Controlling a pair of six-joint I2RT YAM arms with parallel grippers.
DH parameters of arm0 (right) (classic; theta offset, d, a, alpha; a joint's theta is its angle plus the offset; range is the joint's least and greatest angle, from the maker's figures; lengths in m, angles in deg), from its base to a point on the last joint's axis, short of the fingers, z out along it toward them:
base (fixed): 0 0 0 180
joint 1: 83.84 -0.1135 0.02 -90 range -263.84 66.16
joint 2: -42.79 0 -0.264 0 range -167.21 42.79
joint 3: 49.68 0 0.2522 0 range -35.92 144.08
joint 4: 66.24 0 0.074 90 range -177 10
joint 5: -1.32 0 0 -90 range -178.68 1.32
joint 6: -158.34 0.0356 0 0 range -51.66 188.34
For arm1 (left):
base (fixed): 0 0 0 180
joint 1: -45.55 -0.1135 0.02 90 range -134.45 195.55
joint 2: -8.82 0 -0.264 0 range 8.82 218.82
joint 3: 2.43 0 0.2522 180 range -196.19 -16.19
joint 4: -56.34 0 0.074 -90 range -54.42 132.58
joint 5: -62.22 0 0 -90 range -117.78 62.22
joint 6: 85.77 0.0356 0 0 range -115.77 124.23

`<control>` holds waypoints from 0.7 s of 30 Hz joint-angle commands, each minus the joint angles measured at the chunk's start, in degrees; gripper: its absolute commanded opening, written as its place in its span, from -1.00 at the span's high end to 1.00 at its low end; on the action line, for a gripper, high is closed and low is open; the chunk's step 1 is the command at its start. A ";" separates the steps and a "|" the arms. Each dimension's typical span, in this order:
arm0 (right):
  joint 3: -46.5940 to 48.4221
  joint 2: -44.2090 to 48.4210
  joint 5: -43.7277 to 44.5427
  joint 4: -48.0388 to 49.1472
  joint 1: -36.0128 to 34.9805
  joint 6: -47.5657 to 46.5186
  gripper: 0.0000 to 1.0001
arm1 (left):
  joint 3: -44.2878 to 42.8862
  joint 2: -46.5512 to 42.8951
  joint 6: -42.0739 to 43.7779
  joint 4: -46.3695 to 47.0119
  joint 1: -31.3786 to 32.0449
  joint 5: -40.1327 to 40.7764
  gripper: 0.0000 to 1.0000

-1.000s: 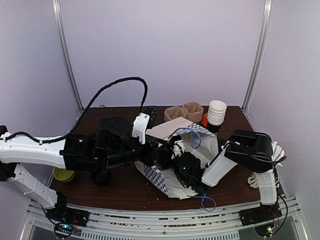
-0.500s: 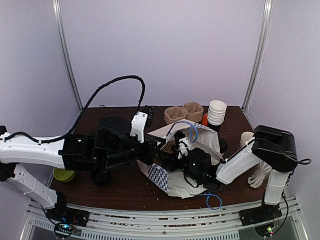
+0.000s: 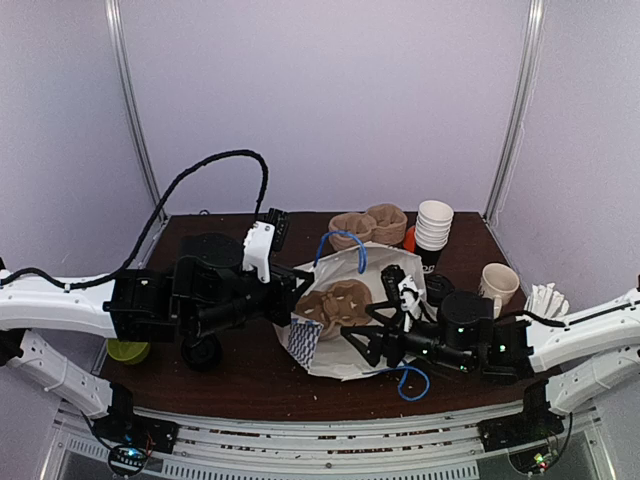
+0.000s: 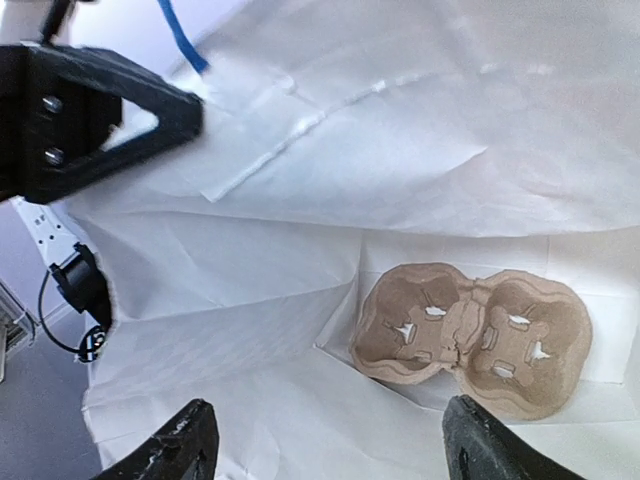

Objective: Pack the takeout coffee

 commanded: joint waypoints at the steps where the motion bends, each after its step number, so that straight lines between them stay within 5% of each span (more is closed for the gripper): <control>1: 1.20 11.72 -0.66 -11.87 -1.34 0.37 -0.58 | 1.55 -2.79 1.24 1.05 -0.39 -1.29 1.00; 8: 8.26 22.38 10.69 -23.58 -1.37 0.51 -0.58 | 1.26 -5.33 0.62 -0.97 -0.52 -1.54 1.00; 14: 17.68 17.59 23.53 -37.68 -0.95 3.48 -0.60 | -3.40 -6.09 -7.46 -4.74 -3.50 -3.35 1.00; 21: 18.25 17.76 24.34 -35.37 -0.81 5.03 -0.60 | -9.85 -4.42 -18.68 -11.65 -11.57 -8.57 1.00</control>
